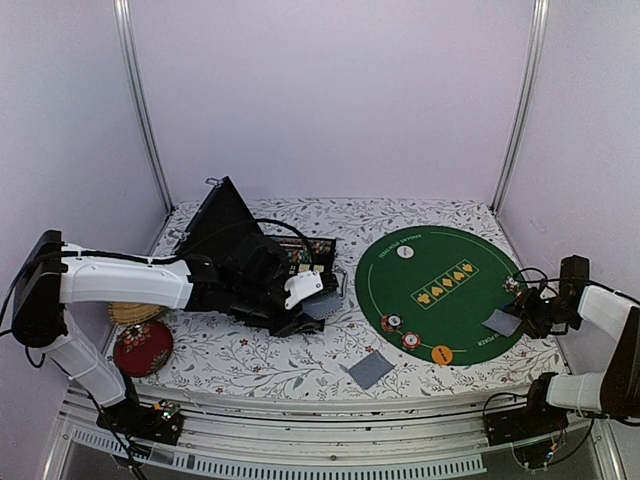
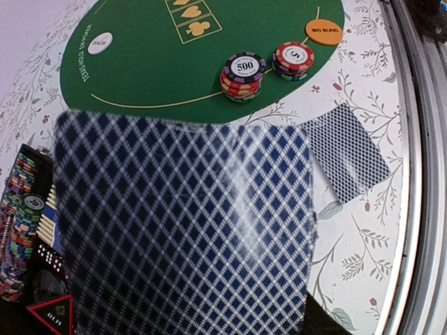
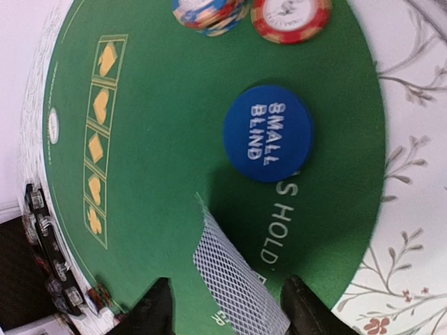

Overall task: Distribute texas hold em gaming equipment
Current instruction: Distribute the poker card in the small blind area, then pick up the poker card from the face-down deck piles.

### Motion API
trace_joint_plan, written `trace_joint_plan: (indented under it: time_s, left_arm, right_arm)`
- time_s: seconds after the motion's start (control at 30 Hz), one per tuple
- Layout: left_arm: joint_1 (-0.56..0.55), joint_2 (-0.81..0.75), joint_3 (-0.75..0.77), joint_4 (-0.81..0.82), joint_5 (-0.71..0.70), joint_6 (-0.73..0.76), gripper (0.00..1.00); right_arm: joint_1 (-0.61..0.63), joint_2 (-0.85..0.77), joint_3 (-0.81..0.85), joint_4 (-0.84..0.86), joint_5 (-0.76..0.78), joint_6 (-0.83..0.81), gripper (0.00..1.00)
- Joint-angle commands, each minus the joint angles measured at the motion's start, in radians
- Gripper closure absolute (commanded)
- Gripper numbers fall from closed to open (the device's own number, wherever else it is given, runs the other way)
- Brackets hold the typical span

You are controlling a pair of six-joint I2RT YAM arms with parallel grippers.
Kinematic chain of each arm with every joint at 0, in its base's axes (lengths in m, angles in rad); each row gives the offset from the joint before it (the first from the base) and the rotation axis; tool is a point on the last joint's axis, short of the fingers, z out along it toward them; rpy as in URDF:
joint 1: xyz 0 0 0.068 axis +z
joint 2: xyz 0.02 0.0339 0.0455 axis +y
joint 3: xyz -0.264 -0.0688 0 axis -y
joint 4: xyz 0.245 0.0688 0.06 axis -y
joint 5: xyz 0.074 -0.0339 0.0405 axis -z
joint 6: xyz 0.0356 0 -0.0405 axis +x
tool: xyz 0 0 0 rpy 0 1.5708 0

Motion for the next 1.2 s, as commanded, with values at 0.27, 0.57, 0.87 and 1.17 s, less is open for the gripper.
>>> trace_joint_plan:
  time_s: [0.27,0.57,0.87,1.17]
  left_arm:
    - [0.019,-0.014,0.012,0.016,0.008,0.015,0.48]
    - [0.019,-0.025,0.043,0.021,-0.022,-0.007,0.48]
    - [0.019,-0.017,0.083,-0.005,-0.026,-0.051,0.47]
    - [0.017,0.000,0.109,-0.027,-0.045,-0.080,0.47]
  right_arm:
    - [0.113,-0.123,0.160,-0.002,0.235,0.003,0.27]
    - [0.767,0.062,0.388,0.256,0.051,-0.219,0.22]
    - [0.984,0.371,0.428,0.670,-0.331,-0.103,0.26]
    - [1.089,0.589,0.565,0.740,-0.411,-0.106,0.29]
